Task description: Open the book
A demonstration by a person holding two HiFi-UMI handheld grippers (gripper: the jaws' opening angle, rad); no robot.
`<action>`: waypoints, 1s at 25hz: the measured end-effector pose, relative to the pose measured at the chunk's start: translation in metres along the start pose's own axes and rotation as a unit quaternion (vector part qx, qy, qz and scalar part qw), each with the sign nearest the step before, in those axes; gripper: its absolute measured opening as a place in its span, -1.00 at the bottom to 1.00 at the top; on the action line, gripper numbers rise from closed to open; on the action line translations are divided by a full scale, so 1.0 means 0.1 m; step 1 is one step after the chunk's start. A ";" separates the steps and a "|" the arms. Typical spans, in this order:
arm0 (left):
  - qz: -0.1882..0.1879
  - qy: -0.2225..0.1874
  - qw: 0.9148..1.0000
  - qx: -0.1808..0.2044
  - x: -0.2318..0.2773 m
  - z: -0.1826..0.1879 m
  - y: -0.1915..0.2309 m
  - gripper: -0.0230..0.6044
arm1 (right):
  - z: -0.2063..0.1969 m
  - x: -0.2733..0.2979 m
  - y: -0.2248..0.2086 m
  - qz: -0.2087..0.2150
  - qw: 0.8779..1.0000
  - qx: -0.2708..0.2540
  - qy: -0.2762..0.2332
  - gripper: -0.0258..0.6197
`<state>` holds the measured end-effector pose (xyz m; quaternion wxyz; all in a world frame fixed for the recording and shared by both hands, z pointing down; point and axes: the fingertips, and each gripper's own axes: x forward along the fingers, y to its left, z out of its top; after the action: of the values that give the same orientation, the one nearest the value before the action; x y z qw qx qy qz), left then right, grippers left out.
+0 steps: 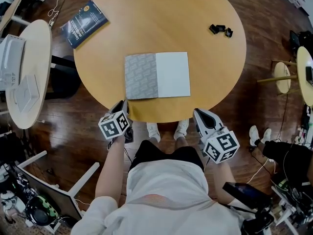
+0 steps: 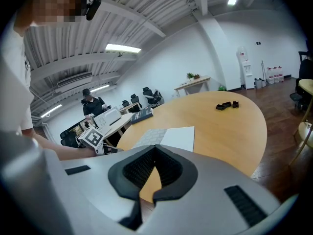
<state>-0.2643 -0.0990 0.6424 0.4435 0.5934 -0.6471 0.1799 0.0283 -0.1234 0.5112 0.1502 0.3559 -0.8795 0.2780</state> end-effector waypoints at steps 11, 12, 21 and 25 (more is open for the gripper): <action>-0.141 -0.176 0.970 0.090 -1.16 1.07 -1.11 -0.77 | 0.64 -0.18 0.16 0.012 0.998 -0.038 -0.056 -0.92; -0.154 -0.191 0.965 0.092 -1.29 1.17 -1.21 -0.77 | 0.73 -0.20 0.20 0.015 0.997 -0.045 -0.064 -0.93; -0.216 -0.302 0.921 0.123 -2.33 1.65 -1.82 -0.89 | 1.44 -0.51 0.56 0.051 0.983 -0.106 -0.139 -0.92; -0.203 -0.324 0.913 0.145 -2.47 1.71 -1.85 -0.90 | 1.72 -0.60 0.66 0.057 0.975 -0.131 -0.168 -0.92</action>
<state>-0.1780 -0.1209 0.3009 0.1456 0.7953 -0.5879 -0.0246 0.0116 -0.1541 0.3209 0.0291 0.3238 -0.9398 0.1049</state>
